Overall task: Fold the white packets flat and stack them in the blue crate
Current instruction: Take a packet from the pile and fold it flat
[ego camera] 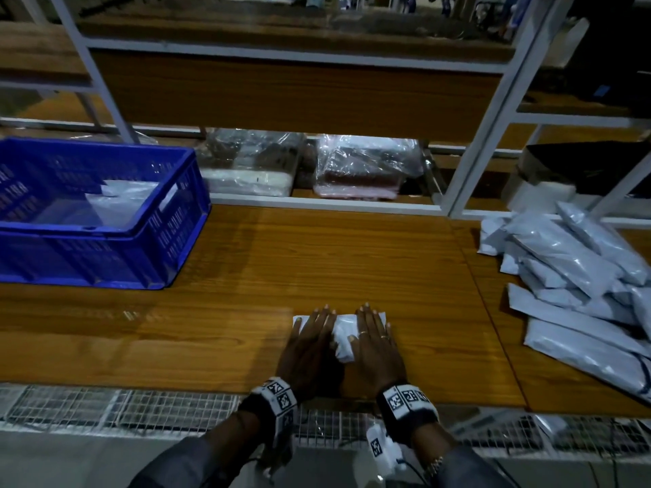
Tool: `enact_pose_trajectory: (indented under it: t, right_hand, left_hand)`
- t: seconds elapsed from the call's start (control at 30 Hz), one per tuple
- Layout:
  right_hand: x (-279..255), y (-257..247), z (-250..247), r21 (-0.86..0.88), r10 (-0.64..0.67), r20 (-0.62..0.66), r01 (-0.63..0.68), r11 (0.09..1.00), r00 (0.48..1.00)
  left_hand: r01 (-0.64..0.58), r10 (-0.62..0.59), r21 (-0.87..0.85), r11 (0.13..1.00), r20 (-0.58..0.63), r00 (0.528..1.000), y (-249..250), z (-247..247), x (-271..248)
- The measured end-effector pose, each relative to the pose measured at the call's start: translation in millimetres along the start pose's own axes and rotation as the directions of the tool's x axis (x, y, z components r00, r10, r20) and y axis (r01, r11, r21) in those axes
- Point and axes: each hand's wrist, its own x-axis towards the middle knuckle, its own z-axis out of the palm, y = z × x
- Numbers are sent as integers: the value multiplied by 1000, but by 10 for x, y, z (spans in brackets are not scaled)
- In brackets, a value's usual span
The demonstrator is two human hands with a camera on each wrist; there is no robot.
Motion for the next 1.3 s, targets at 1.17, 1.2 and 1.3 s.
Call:
enact_pose_trajectory:
  t: [1.17,1.2,1.3]
  right_hand:
    - [-166,-122,-165,92,7,-115,4,996,993]
    - [-172,-115,-161,118,39,-104,-27,993,994]
    - [-174,-112,-102,132,51,-79,-40,990,996]
  left_hand:
    - [-27,30,-34,999,108,994,-63,-218,239]
    - [-51,56,-48,998,129,990,-76,-173,218]
    - [-21,51,-145,989,206,977,-135,-56,170]
